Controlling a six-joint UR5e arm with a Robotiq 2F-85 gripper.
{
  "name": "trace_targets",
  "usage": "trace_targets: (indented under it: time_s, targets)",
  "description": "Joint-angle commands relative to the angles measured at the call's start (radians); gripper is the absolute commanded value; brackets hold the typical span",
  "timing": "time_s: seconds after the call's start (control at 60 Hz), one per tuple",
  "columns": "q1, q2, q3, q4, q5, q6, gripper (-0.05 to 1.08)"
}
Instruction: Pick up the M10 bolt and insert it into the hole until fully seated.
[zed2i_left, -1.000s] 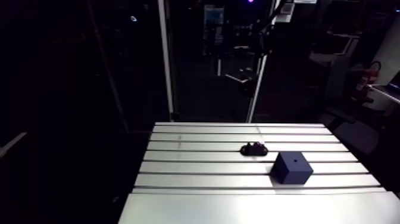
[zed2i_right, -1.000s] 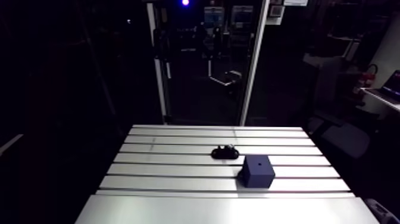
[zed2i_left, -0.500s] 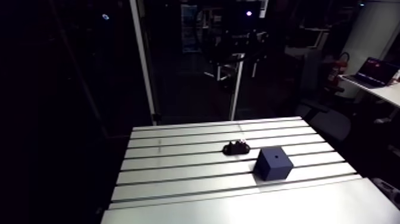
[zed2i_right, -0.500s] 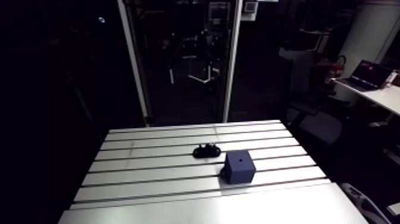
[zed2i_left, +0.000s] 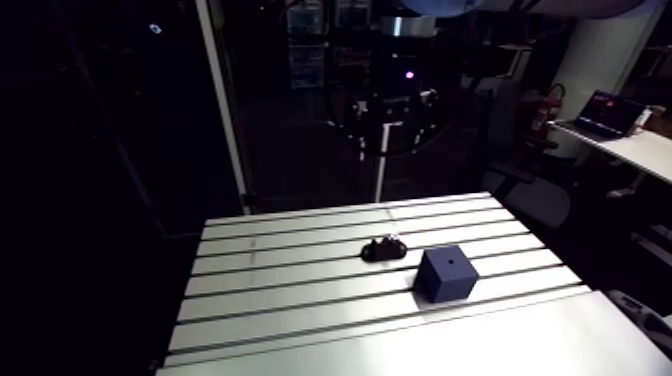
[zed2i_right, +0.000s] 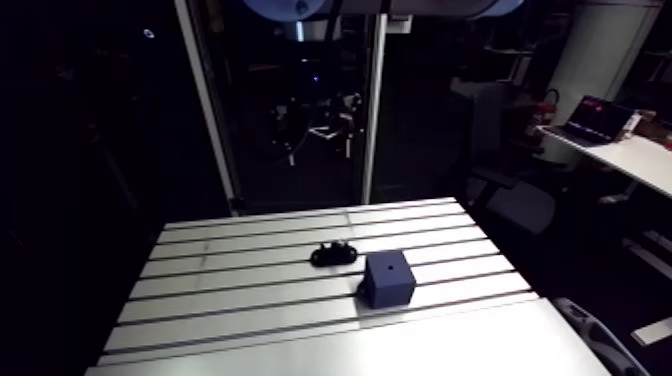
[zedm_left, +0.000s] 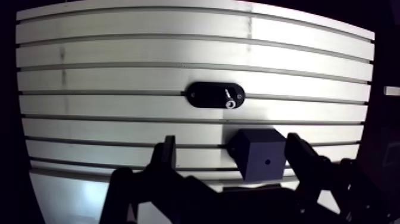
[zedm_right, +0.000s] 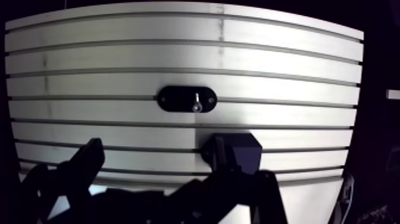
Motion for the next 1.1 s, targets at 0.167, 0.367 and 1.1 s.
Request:
trace_targets:
  time_s: [0.167, 0.367, 1.1]
  targets:
    - [-0.072, 0.001, 0.110, -0.133, 0.055, -0.036, 0.02]
    - [-0.107, 0.010, 0.149, -0.168, 0.064, -0.045, 0.04]
    - [-0.117, 0.099, 0.194, -0.269, 0.063, -0.061, 0.43]
